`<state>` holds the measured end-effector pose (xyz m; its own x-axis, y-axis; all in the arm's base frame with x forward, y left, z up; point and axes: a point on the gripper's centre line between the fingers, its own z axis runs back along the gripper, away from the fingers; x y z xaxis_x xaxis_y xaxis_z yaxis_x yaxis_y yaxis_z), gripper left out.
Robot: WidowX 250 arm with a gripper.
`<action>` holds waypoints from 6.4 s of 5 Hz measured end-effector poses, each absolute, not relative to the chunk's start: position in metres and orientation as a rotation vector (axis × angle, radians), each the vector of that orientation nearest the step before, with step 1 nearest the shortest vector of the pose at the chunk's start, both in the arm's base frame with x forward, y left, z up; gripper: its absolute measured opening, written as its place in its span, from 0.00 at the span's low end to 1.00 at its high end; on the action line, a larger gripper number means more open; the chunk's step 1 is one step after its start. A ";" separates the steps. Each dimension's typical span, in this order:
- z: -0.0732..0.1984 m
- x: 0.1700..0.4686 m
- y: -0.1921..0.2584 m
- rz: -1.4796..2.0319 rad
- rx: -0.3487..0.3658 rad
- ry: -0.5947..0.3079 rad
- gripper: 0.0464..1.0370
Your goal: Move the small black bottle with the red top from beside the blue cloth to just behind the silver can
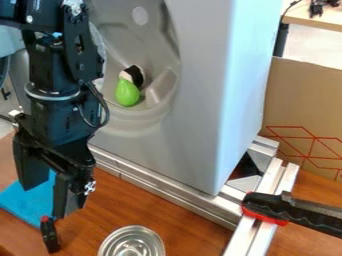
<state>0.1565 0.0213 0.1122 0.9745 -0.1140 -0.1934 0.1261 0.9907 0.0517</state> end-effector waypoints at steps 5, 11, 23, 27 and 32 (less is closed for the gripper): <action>0.061 0.158 0.097 0.408 0.021 -0.003 0.96; 0.010 0.178 0.089 0.410 0.080 0.141 0.96; 0.032 0.238 0.041 1.247 -0.161 -0.052 0.30; 0.003 0.235 0.031 1.440 -0.264 0.005 0.30; 0.003 0.239 0.026 1.475 -0.269 0.094 0.95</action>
